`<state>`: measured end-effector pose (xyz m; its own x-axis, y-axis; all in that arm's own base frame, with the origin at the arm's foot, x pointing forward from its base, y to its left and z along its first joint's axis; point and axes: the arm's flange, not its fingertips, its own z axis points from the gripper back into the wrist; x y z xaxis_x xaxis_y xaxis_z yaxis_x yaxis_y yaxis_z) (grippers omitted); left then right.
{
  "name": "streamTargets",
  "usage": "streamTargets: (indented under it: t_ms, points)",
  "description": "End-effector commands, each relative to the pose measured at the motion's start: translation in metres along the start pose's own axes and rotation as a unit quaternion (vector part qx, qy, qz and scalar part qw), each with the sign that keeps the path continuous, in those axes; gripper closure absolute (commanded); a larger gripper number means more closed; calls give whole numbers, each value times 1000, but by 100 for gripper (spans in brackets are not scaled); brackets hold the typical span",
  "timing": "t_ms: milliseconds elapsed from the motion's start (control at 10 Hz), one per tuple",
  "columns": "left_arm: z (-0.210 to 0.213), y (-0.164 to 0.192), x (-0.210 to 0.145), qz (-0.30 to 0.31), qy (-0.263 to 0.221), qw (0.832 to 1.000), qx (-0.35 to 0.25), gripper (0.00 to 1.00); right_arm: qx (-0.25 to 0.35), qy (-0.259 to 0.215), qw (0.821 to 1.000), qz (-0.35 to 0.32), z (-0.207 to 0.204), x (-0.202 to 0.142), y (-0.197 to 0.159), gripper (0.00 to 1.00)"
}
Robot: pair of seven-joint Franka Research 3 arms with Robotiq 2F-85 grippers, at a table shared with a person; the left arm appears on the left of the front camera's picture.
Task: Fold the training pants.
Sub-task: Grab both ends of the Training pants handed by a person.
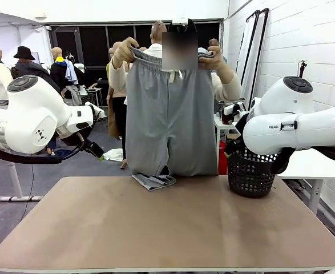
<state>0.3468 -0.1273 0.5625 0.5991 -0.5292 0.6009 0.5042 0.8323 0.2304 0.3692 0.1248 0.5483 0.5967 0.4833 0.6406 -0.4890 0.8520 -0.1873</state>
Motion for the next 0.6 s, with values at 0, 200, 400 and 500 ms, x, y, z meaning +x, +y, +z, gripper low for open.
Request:
streamTargets:
  t_ms: [0,200,400,500]
  points:
    - [-1,0,1,-2,-1,1000,-1,0,-2,0,1000,6,0,0,-1,0]
    - [-1,0,1,-2,-1,1000,-1,0,-2,0,1000,6,0,0,-1,0]
    - [-1,0,1,-2,-1,1000,-1,0,-2,0,1000,6,0,0,-1,0]
    - [-1,0,1,-2,-1,1000,-1,0,-2,0,1000,6,0,0,-1,0]
